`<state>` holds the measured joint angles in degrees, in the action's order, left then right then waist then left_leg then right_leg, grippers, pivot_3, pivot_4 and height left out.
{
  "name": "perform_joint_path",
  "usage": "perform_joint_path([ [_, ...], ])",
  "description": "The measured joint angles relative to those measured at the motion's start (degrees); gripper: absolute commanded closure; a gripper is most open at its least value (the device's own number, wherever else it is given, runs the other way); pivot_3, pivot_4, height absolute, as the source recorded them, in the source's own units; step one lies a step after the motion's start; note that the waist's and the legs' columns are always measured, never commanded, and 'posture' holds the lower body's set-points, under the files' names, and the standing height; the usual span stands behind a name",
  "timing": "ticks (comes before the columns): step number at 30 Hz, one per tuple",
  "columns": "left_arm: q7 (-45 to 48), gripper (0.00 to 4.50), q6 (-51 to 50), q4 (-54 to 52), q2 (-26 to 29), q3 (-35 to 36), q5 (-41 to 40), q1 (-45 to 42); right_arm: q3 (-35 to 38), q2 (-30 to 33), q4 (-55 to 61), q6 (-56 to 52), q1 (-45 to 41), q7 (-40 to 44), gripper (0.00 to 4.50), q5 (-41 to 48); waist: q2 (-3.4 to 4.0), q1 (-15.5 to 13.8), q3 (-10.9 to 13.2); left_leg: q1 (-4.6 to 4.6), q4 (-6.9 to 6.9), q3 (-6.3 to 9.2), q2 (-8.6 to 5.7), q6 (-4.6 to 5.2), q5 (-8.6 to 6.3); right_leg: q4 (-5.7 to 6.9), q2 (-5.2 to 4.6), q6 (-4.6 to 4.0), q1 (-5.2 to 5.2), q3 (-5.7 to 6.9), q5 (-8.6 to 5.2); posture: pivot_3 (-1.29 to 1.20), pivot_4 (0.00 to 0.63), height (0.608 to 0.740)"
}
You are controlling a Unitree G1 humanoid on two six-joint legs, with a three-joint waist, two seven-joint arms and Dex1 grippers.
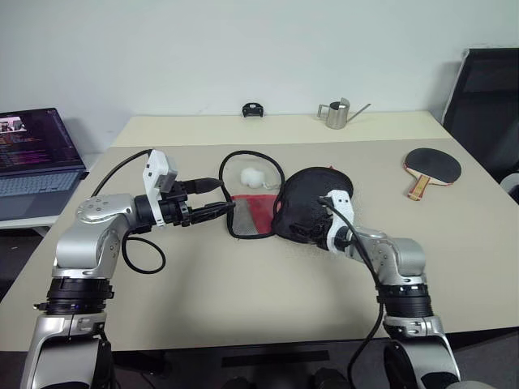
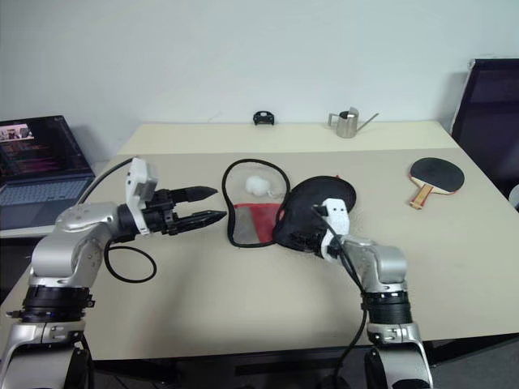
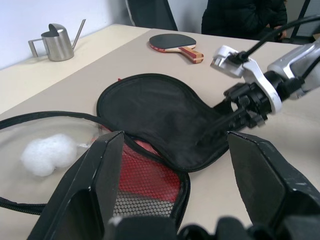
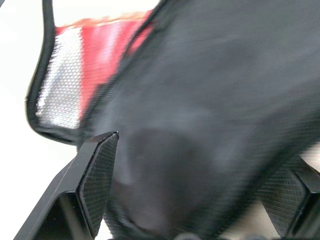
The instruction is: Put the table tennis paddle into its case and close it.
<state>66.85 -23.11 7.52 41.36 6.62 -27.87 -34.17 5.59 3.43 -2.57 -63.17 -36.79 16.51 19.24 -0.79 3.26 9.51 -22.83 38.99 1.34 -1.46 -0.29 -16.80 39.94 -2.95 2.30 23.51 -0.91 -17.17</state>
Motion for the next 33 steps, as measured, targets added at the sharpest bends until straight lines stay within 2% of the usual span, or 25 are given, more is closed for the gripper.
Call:
perform_joint_path([
  [1,-0.01,0.96,0.05,0.00,0.00,0.01,0.01,0.02,-0.02,-0.13,0.01,-0.01,0.00,-0.22,0.33,0.05,0.00,-0.02,0.00,0.00,0.00,0.00,0.00,0.00,0.00,-0.01,0.00,0.00,-0.01,0.00,0.00,0.00,0.150,0.740],
  [3,-0.02,0.96,0.12,0.01,0.01,0.13,0.10,0.08,0.10,0.02,0.02,-0.30,0.02,-0.46,0.91,0.16,0.00,-0.05,0.00,0.00,0.00,0.00,0.00,0.00,0.00,-0.01,-0.01,0.00,-0.01,0.01,0.00,0.00,0.150,0.740],
  [13,-0.08,0.96,1.13,0.00,0.10,0.27,0.46,0.68,6.68,6.45,2.15,-9.49,-0.66,-0.28,4.44,4.87,0.00,-0.12,0.00,-0.01,-0.01,0.01,0.00,0.02,-0.01,-0.03,-0.01,0.00,-0.01,0.01,0.00,0.00,0.150,0.740],
  [22,-0.49,0.96,1.21,0.00,0.09,0.26,0.75,0.94,7.95,14.00,-1.31,-13.06,-5.03,2.10,4.48,6.81,0.00,-0.19,0.00,-0.03,-0.01,0.00,0.00,0.03,-0.02,-0.05,-0.01,0.00,-0.02,0.02,0.00,0.00,0.150,0.740],
  [27,-0.58,0.96,1.21,0.00,0.07,0.26,0.77,1.19,3.54,19.78,-6.86,-12.71,-7.20,6.58,4.48,6.58,0.00,-0.12,0.00,-0.03,-0.01,-0.02,0.00,0.04,-0.02,-0.07,-0.01,0.00,-0.02,0.00,0.00,0.00,0.150,0.740],
  [33,-1.05,0.96,1.21,-0.02,0.06,0.25,0.79,1.26,-2.60,24.39,-15.52,-7.33,-12.31,12.79,4.48,4.40,-0.01,-0.15,0.00,-0.05,-0.01,-0.01,0.00,0.05,-0.02,-0.09,-0.01,0.00,-0.03,0.02,0.00,0.00,0.150,0.740],
])
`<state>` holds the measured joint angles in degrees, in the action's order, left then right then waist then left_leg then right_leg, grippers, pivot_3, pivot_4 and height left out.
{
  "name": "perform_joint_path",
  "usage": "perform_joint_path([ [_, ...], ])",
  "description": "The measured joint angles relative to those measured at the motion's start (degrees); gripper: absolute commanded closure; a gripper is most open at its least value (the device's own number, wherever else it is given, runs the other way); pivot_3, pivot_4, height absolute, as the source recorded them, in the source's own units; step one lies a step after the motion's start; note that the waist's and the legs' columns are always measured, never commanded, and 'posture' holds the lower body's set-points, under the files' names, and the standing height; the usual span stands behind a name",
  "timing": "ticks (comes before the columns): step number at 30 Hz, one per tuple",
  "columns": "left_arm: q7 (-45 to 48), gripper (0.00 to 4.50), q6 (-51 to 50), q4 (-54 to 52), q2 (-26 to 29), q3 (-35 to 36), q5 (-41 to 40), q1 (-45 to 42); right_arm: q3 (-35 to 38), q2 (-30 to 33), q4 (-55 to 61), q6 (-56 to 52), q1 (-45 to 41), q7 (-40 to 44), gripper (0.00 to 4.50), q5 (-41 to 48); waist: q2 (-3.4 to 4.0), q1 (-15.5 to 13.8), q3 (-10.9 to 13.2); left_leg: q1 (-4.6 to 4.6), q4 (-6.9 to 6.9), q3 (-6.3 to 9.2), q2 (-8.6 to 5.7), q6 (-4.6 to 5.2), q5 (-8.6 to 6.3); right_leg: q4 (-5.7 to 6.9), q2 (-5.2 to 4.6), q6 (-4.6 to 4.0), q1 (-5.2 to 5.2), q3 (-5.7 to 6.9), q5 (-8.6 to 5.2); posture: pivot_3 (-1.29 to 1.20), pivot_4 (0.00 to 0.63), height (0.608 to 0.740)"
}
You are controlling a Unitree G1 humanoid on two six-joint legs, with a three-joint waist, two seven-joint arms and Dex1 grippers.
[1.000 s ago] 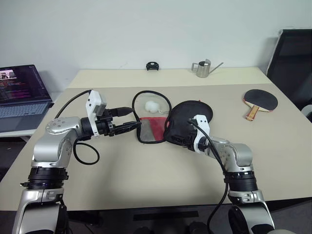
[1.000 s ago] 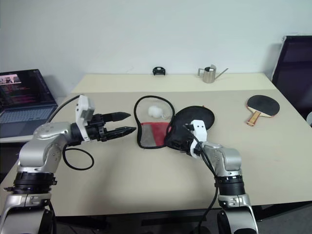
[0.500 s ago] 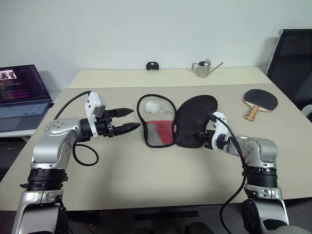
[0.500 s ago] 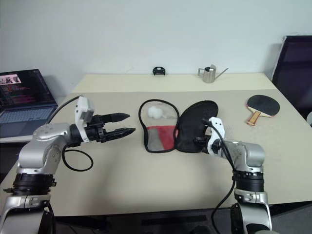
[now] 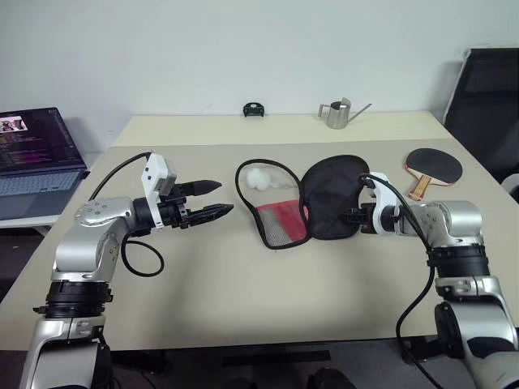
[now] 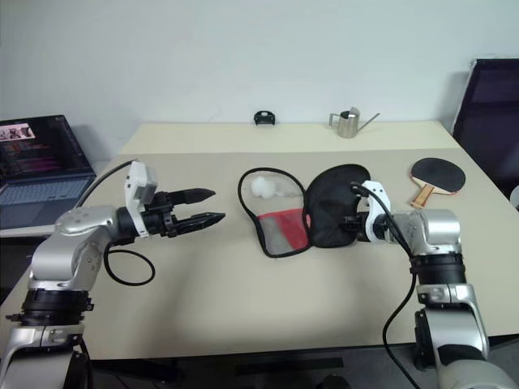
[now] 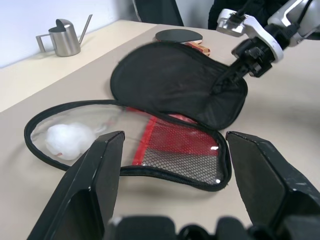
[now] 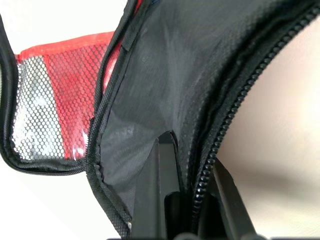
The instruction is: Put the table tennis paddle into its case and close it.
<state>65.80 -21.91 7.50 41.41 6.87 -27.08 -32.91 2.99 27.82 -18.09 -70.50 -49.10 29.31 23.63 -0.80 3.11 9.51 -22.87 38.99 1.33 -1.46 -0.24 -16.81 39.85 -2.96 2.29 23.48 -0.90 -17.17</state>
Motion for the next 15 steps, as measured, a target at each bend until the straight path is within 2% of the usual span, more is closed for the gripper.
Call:
perform_joint_path([
  [5,-0.09,0.96,-0.03,-0.14,0.00,0.00,0.00,0.45,-4.47,2.71,-1.40,0.85,0.23,4.64,4.48,-0.68,0.00,-0.12,0.00,-0.05,0.00,0.00,0.00,0.00,0.00,-0.09,-0.01,0.00,0.00,0.01,0.00,0.00,0.150,0.740],
  [15,-0.21,0.96,-0.25,-0.45,0.00,-0.03,0.00,0.73,-6.24,4.23,-5.25,4.73,-0.01,7.83,4.48,-3.15,0.00,-0.20,0.00,-0.04,0.00,0.00,0.00,0.00,0.00,-0.09,-0.01,0.00,0.00,0.01,0.00,0.00,0.150,0.740],
])
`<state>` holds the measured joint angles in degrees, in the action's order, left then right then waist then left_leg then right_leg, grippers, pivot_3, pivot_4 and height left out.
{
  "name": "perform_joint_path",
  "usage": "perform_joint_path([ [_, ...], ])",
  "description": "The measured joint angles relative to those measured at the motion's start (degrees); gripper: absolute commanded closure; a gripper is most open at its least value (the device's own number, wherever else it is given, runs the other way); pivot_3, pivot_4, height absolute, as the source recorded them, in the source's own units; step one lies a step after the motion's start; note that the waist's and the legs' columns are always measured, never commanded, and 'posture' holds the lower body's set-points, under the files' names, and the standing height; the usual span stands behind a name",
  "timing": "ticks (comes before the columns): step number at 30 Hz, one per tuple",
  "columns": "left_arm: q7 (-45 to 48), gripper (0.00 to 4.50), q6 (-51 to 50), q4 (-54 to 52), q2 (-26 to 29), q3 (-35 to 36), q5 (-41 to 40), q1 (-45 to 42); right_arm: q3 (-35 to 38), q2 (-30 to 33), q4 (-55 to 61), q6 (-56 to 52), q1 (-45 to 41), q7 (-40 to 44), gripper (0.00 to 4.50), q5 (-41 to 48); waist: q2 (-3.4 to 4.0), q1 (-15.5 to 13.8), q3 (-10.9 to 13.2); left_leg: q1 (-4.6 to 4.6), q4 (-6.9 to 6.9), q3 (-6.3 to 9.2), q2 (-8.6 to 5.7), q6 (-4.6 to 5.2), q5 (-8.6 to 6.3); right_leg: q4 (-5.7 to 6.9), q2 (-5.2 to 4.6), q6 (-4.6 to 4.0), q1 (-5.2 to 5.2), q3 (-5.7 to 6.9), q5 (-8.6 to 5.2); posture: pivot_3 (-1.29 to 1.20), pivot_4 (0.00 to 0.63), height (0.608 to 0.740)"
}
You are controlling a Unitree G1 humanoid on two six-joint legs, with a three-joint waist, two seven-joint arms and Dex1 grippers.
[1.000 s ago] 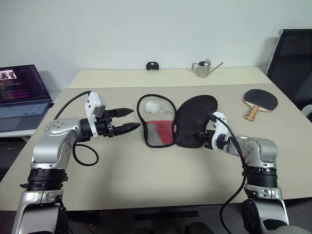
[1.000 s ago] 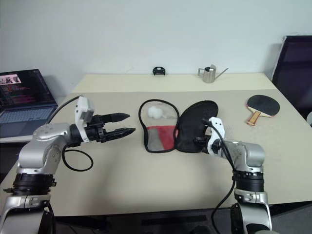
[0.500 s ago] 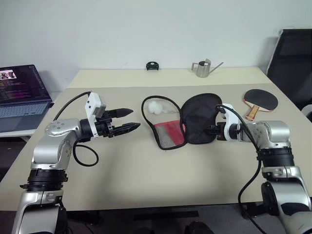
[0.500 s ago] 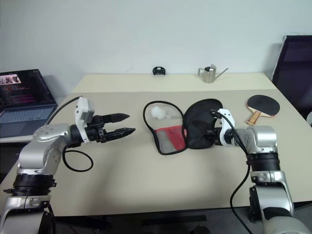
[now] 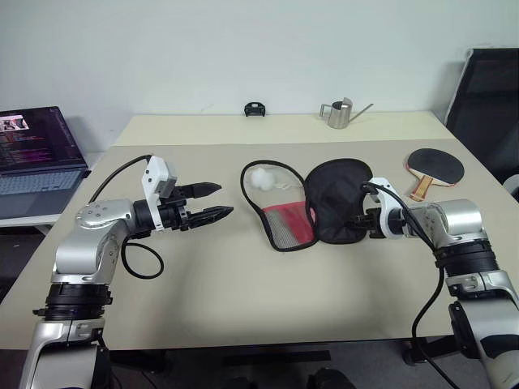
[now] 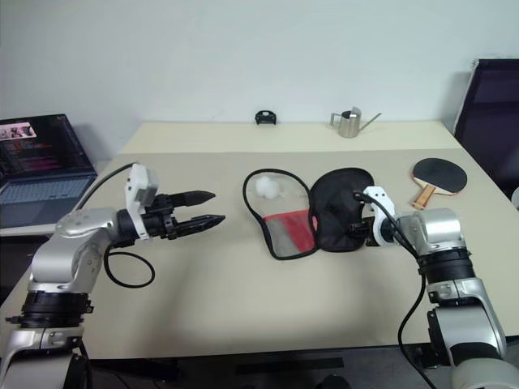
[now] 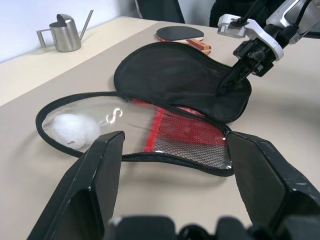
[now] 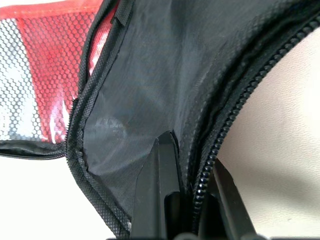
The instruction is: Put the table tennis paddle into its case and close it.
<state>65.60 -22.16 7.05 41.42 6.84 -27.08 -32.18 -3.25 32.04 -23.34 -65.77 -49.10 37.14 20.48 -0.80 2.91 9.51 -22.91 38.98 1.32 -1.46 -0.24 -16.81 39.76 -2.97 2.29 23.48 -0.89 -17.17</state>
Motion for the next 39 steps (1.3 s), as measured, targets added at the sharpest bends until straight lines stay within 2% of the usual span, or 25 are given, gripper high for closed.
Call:
perform_joint_path([
  [1,-0.01,0.96,-0.03,0.00,0.00,-0.02,0.00,-0.01,-0.03,-0.02,-0.96,0.61,-0.25,0.02,4.48,-0.36,0.00,-0.01,0.00,0.00,0.00,0.00,0.00,0.00,0.00,0.00,0.00,0.00,0.00,0.00,0.00,0.00,0.150,0.740],
  [4,-0.07,0.96,-0.10,-0.04,0.00,-0.11,0.01,-0.05,0.00,-0.03,-4.87,2.95,-2.08,-0.34,3.80,-1.85,0.00,0.00,0.00,0.01,0.00,0.00,0.00,0.00,0.00,0.00,0.00,0.00,0.00,0.00,0.00,0.00,0.150,0.740],
  [13,-0.55,0.96,-0.73,-0.52,0.00,-0.22,0.01,-0.14,0.15,0.49,-12.31,8.74,-4.94,-0.59,0.72,-5.71,0.00,-0.01,0.00,0.00,0.00,-0.01,0.00,-0.02,0.01,0.00,0.00,0.00,0.00,-0.01,0.00,0.00,0.150,0.740],
  [19,-1.12,0.96,-1.24,-0.87,-0.01,-0.25,0.01,-0.16,2.28,1.21,-10.78,7.51,-4.97,-1.06,0.72,-5.69,0.00,-0.03,0.00,-0.01,0.00,-0.01,0.00,-0.02,0.01,0.01,-0.01,0.00,0.00,-0.01,0.00,0.00,0.150,0.740],
  [23,-1.27,0.96,-1.40,-1.42,-0.01,-0.27,-0.01,-0.16,6.66,3.98,-6.39,6.27,-4.69,-1.75,0.72,-4.94,0.00,-0.26,0.00,-0.02,0.00,0.00,0.00,-0.01,0.00,-0.04,-0.01,0.00,0.00,0.00,0.00,0.00,0.150,0.740],
  [26,-1.34,0.96,-1.46,-2.23,-0.09,-0.27,-0.03,-0.16,11.07,4.28,-2.94,5.35,-3.80,-3.48,0.11,-3.41,0.00,-0.25,0.00,-0.01,-0.01,-0.01,0.00,-0.01,0.00,-0.02,-0.01,0.00,0.00,0.00,0.00,0.00,0.150,0.740],
  [28,-1.44,0.96,-1.52,-2.28,-0.22,-0.30,-0.03,-0.16,12.71,4.00,-1.08,6.40,-2.48,-5.51,0.02,-3.53,0.00,-0.26,0.00,-0.01,-0.01,-0.01,0.00,-0.01,0.00,-0.01,-0.01,0.00,0.00,0.00,0.00,0.00,0.150,0.740],
  [32,-1.66,0.96,-1.52,-2.23,-0.94,-0.50,-0.02,-0.70,14.68,0.85,-1.15,14.55,0.58,-13.63,0.02,-6.09,-0.01,-0.23,0.00,0.00,0.01,-0.03,0.00,-0.01,0.01,0.03,-0.01,0.00,-0.02,-0.02,0.00,0.00,0.150,0.740],
  [39,-1.67,0.96,-1.61,-2.03,-1.70,-1.74,-0.02,-2.51,16.30,-3.94,-17.04,35.48,-0.11,-29.73,0.02,-12.20,-0.01,0.05,0.00,0.02,0.01,-0.08,0.00,-0.19,0.12,0.07,-0.01,0.00,-0.01,-0.05,0.00,0.00,0.150,0.740],
])
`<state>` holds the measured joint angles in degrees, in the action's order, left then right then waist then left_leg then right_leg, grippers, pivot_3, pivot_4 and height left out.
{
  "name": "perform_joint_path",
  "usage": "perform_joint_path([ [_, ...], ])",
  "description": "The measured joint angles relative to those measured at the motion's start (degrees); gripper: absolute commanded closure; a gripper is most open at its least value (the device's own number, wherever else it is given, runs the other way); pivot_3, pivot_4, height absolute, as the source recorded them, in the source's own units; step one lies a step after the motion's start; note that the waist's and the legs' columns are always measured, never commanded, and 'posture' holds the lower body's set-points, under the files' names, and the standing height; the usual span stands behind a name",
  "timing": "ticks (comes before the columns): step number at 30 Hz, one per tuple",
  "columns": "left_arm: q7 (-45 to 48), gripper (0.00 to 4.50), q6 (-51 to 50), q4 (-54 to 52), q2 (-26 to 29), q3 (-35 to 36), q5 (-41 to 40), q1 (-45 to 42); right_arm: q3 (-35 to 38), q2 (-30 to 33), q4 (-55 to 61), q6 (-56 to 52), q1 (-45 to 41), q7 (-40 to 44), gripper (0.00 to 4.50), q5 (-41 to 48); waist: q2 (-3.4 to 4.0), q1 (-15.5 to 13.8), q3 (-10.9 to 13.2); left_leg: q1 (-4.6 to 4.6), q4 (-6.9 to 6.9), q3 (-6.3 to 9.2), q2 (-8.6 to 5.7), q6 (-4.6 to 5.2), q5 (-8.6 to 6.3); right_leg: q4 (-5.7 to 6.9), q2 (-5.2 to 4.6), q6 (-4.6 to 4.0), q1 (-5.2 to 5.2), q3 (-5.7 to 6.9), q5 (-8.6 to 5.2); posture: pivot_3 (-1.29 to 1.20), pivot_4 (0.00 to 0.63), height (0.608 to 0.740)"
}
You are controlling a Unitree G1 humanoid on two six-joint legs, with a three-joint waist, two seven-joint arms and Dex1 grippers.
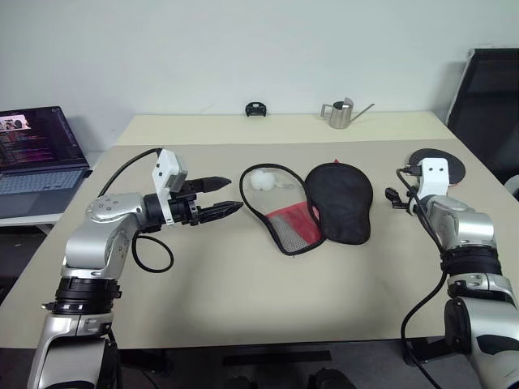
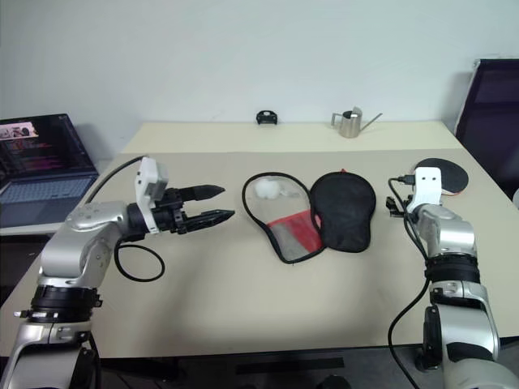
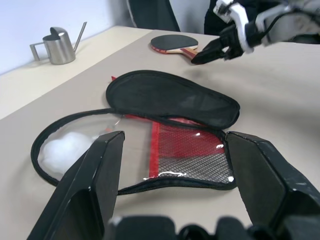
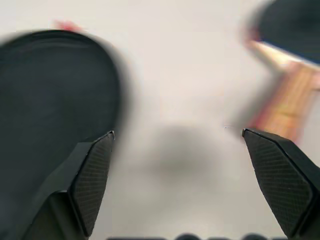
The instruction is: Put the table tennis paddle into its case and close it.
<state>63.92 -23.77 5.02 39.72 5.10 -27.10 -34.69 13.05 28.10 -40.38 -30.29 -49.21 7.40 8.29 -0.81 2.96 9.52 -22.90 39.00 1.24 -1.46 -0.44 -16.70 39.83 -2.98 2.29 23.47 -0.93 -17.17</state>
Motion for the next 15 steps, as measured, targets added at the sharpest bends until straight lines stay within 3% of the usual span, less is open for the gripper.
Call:
perform_joint_path([
  [8,0.38,0.96,-0.95,-0.03,-0.13,-0.30,-0.12,-1.64,0.81,-0.83,-20.89,18.97,-9.40,-5.20,0.02,-1.89,0.00,0.60,0.00,0.05,-0.02,-0.06,0.02,-0.02,0.02,0.00,0.03,0.00,-0.02,-0.05,0.00,0.00,0.150,0.740],
  [15,0.49,0.96,-1.13,-0.03,-0.07,-0.30,-0.10,-1.66,1.23,-1.59,-31.76,25.56,-12.79,-8.02,0.02,-3.31,0.00,0.53,0.00,0.04,-0.02,-0.05,0.02,-0.03,0.03,-0.06,0.02,0.00,-0.06,-0.04,0.00,0.00,0.150,0.740],
])
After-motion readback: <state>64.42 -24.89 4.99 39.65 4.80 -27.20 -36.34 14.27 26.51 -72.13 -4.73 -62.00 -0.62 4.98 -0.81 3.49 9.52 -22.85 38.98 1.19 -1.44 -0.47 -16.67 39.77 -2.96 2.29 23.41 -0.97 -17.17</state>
